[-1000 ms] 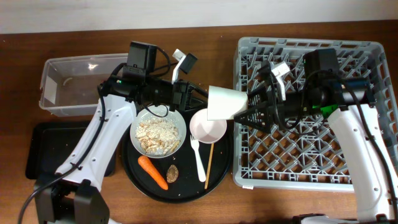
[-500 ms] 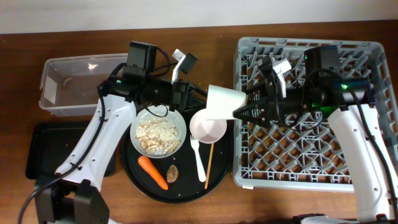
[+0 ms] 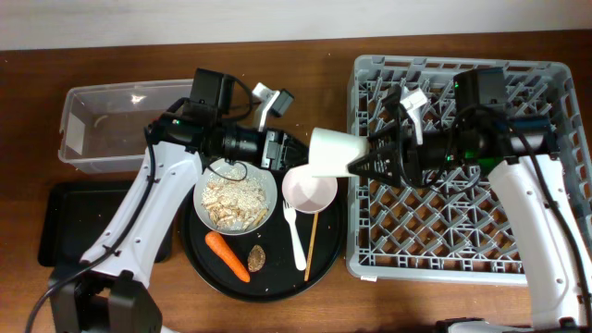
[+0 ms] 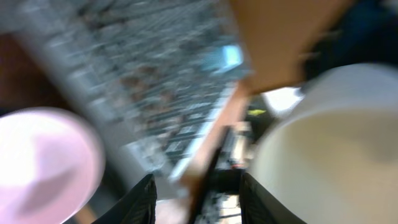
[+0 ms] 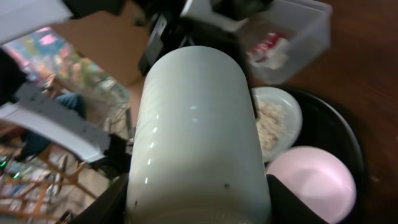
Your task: Sort waste into correct bins and load items into the dishwasher rack
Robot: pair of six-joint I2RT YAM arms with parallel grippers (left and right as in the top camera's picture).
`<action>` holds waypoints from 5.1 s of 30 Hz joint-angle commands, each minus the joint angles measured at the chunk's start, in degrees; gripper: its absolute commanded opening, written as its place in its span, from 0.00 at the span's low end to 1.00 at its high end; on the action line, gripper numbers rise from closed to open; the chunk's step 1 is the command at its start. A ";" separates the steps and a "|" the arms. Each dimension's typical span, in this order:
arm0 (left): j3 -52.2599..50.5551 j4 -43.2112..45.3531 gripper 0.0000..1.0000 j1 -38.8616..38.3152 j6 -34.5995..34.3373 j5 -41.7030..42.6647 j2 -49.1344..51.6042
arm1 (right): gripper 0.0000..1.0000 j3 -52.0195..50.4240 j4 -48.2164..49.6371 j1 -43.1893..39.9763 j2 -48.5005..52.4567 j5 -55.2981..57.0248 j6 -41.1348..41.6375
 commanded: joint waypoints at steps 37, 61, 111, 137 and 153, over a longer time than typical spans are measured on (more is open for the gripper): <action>0.50 -12.72 0.43 5.05 0.33 -35.67 -0.90 | 0.40 0.92 -7.74 -32.22 12.11 68.61 34.40; 0.48 -14.21 0.57 5.01 0.33 -37.20 -0.90 | 0.76 6.34 -18.40 -21.05 3.06 40.48 22.97; 0.48 -28.09 0.65 23.65 -8.17 -52.35 -0.90 | 0.32 6.32 6.60 29.07 32.79 66.93 37.20; 0.48 -27.85 0.65 23.65 -8.15 -52.37 -0.90 | 0.04 31.95 -18.10 22.27 19.10 108.34 53.72; 0.48 -27.69 0.65 23.65 -8.20 -52.33 -0.90 | 0.04 31.93 -2.91 -5.90 19.82 131.03 56.81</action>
